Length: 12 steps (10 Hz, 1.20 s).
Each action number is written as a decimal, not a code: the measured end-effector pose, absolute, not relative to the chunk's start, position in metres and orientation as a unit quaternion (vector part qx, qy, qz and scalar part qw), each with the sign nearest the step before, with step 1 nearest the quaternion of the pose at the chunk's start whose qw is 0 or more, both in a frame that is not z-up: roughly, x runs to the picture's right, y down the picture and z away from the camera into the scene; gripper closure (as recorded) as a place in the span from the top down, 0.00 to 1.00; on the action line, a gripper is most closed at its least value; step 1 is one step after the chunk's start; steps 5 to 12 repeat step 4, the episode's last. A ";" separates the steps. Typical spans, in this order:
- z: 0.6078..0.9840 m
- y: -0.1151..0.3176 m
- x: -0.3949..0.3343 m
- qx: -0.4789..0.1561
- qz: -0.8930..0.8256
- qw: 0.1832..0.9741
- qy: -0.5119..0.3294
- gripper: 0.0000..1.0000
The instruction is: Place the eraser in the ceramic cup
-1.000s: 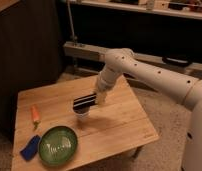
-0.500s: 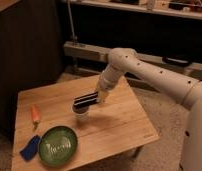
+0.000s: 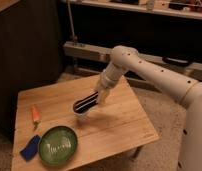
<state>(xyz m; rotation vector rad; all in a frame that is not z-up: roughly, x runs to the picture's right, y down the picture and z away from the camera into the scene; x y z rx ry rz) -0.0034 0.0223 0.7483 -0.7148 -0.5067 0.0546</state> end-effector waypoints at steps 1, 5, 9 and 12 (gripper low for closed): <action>0.747 0.021 -0.004 -0.346 0.027 0.905 -0.247 0.80; 0.740 0.016 0.001 -0.334 0.047 0.903 -0.267 0.80; 0.740 0.016 0.001 -0.334 0.047 0.903 -0.267 0.80; 0.740 0.016 0.001 -0.334 0.047 0.903 -0.267 0.80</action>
